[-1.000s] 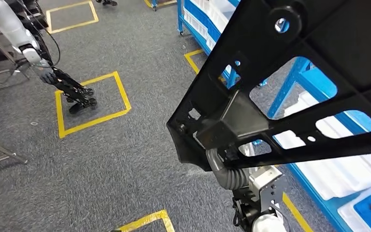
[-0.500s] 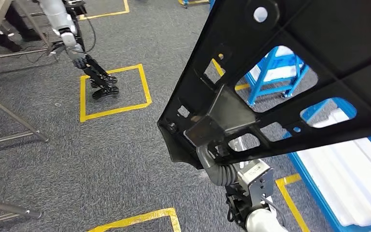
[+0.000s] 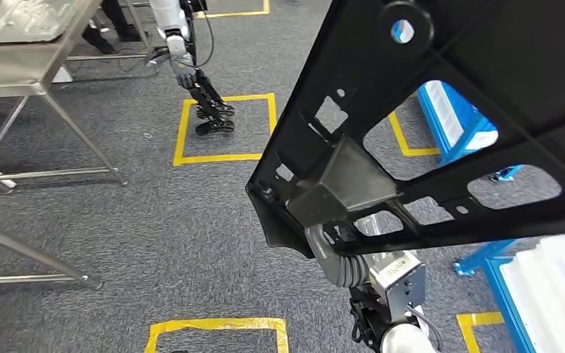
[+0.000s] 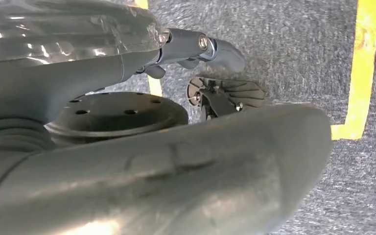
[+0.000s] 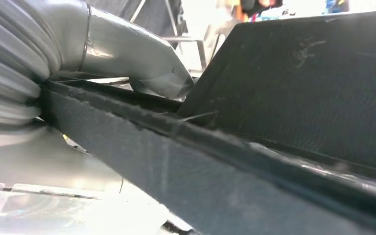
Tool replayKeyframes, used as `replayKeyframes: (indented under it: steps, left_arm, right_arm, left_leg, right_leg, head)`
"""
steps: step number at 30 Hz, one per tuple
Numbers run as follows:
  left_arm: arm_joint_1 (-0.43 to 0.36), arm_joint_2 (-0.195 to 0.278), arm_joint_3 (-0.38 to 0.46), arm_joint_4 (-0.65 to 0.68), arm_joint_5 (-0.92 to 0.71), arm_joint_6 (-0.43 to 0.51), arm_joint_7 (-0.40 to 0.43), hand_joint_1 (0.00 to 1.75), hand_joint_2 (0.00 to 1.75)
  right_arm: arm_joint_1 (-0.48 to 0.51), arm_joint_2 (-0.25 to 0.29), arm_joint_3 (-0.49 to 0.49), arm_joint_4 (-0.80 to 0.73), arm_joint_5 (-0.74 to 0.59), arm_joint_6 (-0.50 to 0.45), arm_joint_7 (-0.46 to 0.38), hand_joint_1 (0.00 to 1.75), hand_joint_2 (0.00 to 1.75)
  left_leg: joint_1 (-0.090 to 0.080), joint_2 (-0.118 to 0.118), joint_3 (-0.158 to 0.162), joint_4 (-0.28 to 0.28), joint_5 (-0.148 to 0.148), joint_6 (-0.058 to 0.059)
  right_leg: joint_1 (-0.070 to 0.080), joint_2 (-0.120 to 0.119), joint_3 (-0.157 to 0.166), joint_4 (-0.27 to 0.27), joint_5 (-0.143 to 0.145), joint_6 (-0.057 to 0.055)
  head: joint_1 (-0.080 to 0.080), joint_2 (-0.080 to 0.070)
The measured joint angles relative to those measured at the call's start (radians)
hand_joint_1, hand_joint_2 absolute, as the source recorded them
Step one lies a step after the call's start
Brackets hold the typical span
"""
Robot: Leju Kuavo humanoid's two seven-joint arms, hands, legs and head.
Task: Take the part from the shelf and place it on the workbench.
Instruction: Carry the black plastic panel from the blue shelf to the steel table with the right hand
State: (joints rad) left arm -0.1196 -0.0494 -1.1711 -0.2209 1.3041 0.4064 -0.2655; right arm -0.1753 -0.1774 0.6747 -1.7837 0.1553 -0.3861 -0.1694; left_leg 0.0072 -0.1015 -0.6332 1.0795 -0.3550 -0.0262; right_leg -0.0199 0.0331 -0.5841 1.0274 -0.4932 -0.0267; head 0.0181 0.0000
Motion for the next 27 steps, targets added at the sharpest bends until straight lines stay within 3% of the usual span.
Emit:
replayKeyframes:
  steps: [2,4,5,7,9,11,13,14,16,18,19,20,21,22,24,26,27]
  left_arm:
    - [-0.001,0.0,0.0,0.0,-0.001,0.0,0.002,0.0,0.0]
    - [-0.001,0.0,0.0,0.0,-0.002,0.0,0.004,0.0,0.0]
    - [0.0,0.0,0.0,0.0,-0.004,0.0,0.005,0.0,0.0]
    - [0.001,0.0,0.0,0.0,-0.006,-0.002,0.005,0.0,0.0]
    - [0.0,0.0,0.0,0.0,-0.006,-0.003,0.005,0.0,0.0]
    - [-0.001,0.0,0.0,0.0,-0.005,-0.003,0.005,0.0,0.0]
    - [0.001,0.0,0.0,0.0,-0.002,-0.002,0.005,0.0,0.0]
    - [0.003,0.0,0.0,0.0,-0.001,-0.001,0.005,0.0,0.0]
    - [0.002,0.001,0.0,0.0,0.002,0.001,0.005,0.0,0.0]
    - [0.001,0.001,0.0,0.0,0.004,0.002,0.005,0.0,0.0]
    - [0.001,0.001,0.0,0.0,0.004,0.003,0.005,0.0,0.0]
    - [0.002,0.001,0.0,0.0,0.005,0.003,0.005,0.0,0.0]
    - [0.002,0.001,0.0,0.0,0.005,0.003,0.005,0.0,0.0]
    - [0.003,0.001,0.0,0.0,0.005,0.003,0.005,0.0,0.0]
    - [0.002,0.001,0.0,0.0,0.006,0.003,0.005,0.0,0.0]
    - [0.001,0.001,0.001,0.0,0.007,0.003,0.006,0.0,0.0]
    - [0.002,0.001,0.001,0.0,0.007,0.003,0.006,0.0,0.0]
  right_arm:
    - [-0.002,0.001,0.004,0.0,-0.001,0.002,-0.001,1.75,1.75]
    - [-0.001,0.002,0.007,0.0,-0.002,0.003,-0.001,1.75,1.75]
    - [-0.001,0.002,0.01,0.0,-0.002,0.004,-0.002,1.75,1.75]
    - [-0.002,0.003,0.014,0.0,-0.002,0.007,-0.005,1.75,1.75]
    - [-0.004,0.003,0.018,0.0,-0.001,0.012,-0.008,1.75,1.75]
    - [-0.005,0.004,0.022,0.0,-0.001,0.018,-0.013,1.75,1.75]
    - [-0.007,0.006,0.027,0.0,-0.002,0.025,-0.019,1.75,1.75]
    - [-0.009,0.007,0.029,0.0,-0.003,0.028,-0.023,1.75,1.75]
    - [-0.013,0.008,0.032,0.001,-0.004,0.033,-0.029,1.75,1.75]
    - [-0.014,0.007,0.033,0.004,-0.005,0.036,-0.031,1.75,1.75]
    - [-0.013,0.007,0.034,0.006,-0.006,0.038,-0.031,1.75,1.75]
    - [-0.013,0.007,0.035,0.009,-0.007,0.04,-0.031,1.75,1.75]
    - [-0.013,0.007,0.036,0.01,-0.007,0.041,-0.031,1.75,1.75]
    - [-0.014,0.007,0.037,0.011,-0.008,0.042,-0.031,1.75,1.75]
    - [-0.016,0.007,0.039,0.012,-0.008,0.044,-0.031,1.75,1.75]
    - [-0.019,0.007,0.041,0.013,-0.008,0.047,-0.031,1.75,1.75]
    - [-0.02,0.008,0.041,0.013,-0.008,0.048,-0.031,1.75,1.75]
  left_leg:
    - [-0.002,0.062,-0.051,0.109,-0.056,-0.008]
    - [0.003,0.087,-0.11,0.222,-0.098,-0.014]
    - [0.005,0.091,-0.12,0.238,-0.095,-0.015]
    - [0.008,0.104,-0.081,0.159,-0.043,-0.015]
    - [0.003,0.15,-0.015,0.026,0.009,-0.008]
    - [-0.006,0.173,0.008,-0.032,0.021,0.005]
    - [-0.01,0.15,0.007,-0.038,0.022,0.019]
    - [-0.009,0.137,0.01,-0.042,0.024,0.026]
    - [-0.006,0.113,0.017,-0.051,0.028,0.04]
    - [-0.006,0.088,0.018,-0.052,0.028,0.049]
    - [-0.007,0.075,0.019,-0.051,0.027,0.05]
    - [-0.008,0.059,0.02,-0.05,0.027,0.051]
    - [-0.008,0.044,0.022,-0.049,0.026,0.051]
    - [-0.008,0.029,0.024,-0.047,0.024,0.05]
    - [-0.007,0.002,0.024,-0.041,0.018,0.045]
    - [-0.002,-0.02,0.015,-0.036,0.017,0.034]
    - [0.001,-0.031,0.01,-0.036,0.019,0.027]
  right_leg:
    - [0.003,-0.03,0.008,-0.006,-0.002,-0.01]
    - [0.007,-0.061,0.011,-0.006,-0.007,-0.015]
    - [0.008,-0.075,0.012,-0.006,-0.009,-0.015]
    - [0.008,-0.101,0.017,-0.006,-0.015,-0.012]
    - [0.012,-0.124,0.026,-0.004,-0.022,-0.005]
    - [0.016,-0.142,0.031,-0.004,-0.029,0.005]
    - [0.017,-0.16,0.036,-0.006,-0.035,0.016]
    - [0.014,-0.154,0.039,-0.001,-0.041,0.022]
    - [0.008,-0.106,0.018,0.056,-0.079,0.029]
    - [0.007,-0.053,-0.048,0.186,-0.136,0.029]
    - [0.007,-0.043,-0.083,0.245,-0.153,0.028]
    - [0.007,-0.038,-0.106,0.276,-0.152,0.028]
    - [0.007,-0.035,-0.111,0.268,-0.13,0.027]
    - [0.007,-0.03,-0.096,0.221,-0.092,0.025]
    - [0.003,0.015,-0.047,0.087,-0.019,0.02]
    - [0.001,0.06,-0.023,0.018,0.005,0.018]
    - [0.002,0.065,-0.022,0.014,0.003,0.016]
  head:
    - [-0.013,0.0]
    - [-0.021,0.0]
    - [-0.023,0.0]
    - [-0.028,0.0]
    - [-0.035,0.0]
    - [-0.035,0.0]
    - [-0.028,0.0]
    - [-0.026,0.0]
    - [-0.02,0.0]
    - [-0.008,0.0]
    - [-0.002,0.0]
    - [0.003,0.0]
    - [0.006,0.0]
    - [0.009,0.0]
    - [0.016,0.0]
    - [0.019,0.0]
    - [0.018,0.0]
